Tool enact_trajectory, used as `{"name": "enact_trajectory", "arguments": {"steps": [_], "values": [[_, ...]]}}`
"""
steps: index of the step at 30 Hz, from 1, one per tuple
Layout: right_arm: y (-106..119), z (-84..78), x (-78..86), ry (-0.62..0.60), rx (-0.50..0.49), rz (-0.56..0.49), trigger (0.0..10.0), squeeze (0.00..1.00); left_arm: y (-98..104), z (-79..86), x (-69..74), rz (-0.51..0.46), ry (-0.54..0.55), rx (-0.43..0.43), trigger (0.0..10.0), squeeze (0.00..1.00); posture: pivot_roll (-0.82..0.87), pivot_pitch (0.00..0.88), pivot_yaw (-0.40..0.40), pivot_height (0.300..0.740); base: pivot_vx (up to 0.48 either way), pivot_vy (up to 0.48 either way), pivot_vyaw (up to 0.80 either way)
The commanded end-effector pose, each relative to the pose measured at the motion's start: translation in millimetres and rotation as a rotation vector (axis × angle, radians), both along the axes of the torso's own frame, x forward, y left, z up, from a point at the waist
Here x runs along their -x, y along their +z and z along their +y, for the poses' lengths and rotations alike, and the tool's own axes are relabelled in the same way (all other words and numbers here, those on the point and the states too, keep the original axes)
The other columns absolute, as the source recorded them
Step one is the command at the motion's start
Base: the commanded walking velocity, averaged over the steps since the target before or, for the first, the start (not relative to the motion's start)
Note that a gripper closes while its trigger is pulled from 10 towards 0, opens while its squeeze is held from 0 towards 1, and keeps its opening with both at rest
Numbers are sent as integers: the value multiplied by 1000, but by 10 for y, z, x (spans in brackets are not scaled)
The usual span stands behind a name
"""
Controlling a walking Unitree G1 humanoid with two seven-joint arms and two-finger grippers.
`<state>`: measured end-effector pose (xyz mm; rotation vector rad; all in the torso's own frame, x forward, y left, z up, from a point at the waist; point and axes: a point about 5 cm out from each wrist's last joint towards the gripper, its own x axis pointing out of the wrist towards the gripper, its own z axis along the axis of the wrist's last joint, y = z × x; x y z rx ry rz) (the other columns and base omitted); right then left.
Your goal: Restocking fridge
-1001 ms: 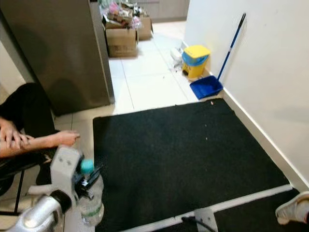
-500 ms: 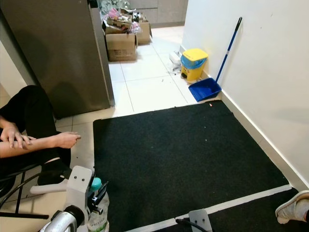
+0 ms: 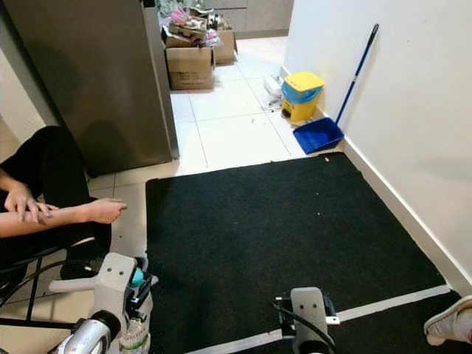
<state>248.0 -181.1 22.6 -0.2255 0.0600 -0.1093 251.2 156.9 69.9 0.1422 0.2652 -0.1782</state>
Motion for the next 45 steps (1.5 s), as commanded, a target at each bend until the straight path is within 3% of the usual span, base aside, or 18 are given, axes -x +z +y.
{"name": "enact_trajectory", "arguments": {"steps": [1,6,12,24,45], "values": [[4,15,20,4,-8,-5,10000,0,-24,-2,22,11,6,6,10000,0,-71,205,35,740,0,0,0],[212,153,-124,72,-29,-81,10000,0,20,-37,-16,-5,9,29,10000,0,-74,201,35,740,0,0,0],[196,214,-104,117,-33,-63,10000,0,37,-36,-44,0,36,71,10000,0,-75,197,30,740,0,0,0],[166,174,-69,122,-20,-28,10000,0,84,-139,-39,-45,-32,44,10000,0,-79,192,27,740,88,0,0],[123,172,-25,123,-12,8,10000,0,100,-161,-41,-54,-51,45,10000,0,-79,197,28,740,410,0,0]]}}
